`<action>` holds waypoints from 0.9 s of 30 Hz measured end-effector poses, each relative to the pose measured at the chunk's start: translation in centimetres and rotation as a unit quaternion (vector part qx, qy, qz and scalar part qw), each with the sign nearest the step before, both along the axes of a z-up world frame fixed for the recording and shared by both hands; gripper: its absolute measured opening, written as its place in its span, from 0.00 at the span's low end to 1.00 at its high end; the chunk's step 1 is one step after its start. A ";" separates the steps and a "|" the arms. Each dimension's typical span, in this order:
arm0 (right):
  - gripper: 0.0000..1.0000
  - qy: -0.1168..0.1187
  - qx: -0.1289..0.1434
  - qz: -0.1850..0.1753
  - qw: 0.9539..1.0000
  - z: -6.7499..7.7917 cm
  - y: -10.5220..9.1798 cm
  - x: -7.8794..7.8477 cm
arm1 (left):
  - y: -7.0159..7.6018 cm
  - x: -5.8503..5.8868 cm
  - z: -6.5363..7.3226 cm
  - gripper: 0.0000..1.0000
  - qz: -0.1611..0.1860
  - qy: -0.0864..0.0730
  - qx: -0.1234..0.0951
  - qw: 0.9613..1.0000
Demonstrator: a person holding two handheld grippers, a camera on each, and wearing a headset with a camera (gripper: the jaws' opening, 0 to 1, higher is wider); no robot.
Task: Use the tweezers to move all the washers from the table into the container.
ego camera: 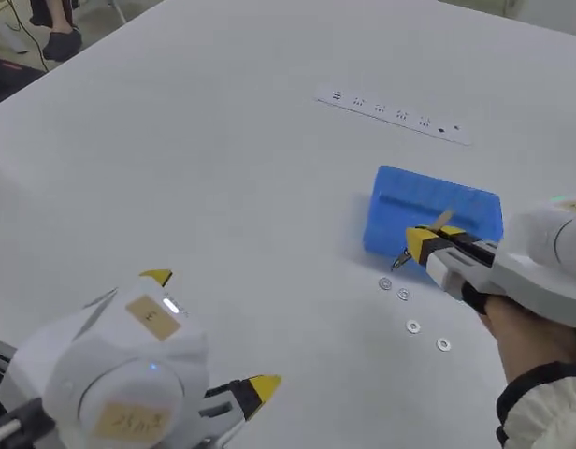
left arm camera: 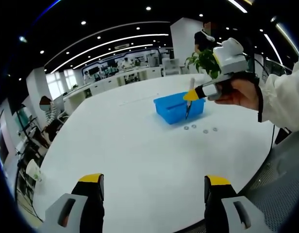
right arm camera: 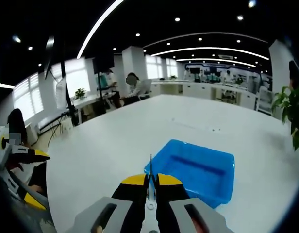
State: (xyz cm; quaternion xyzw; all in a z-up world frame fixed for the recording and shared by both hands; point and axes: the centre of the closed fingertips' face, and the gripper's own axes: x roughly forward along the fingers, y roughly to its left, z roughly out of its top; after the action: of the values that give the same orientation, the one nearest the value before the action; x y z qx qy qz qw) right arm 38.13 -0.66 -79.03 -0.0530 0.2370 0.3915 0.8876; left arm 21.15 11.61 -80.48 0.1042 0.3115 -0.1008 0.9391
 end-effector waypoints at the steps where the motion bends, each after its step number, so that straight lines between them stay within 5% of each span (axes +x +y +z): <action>1: 0.03 0.002 0.000 0.000 1.000 -0.1 0.0 0.0 | 0.0 0.0 0.0 0.87 0.000 0.000 0.001 1.000; 27: 0.03 0.021 -0.016 -0.002 1.000 -2.5 -0.3 -0.3 | 0.2 0.2 -0.9 0.86 0.000 0.008 0.006 1.000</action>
State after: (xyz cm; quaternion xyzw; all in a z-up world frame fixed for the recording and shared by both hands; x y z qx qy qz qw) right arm 37.82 -1.00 -81.52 -0.0587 0.2624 0.3870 0.8820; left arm 21.34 11.83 -81.33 0.1090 0.3193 -0.0995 0.9361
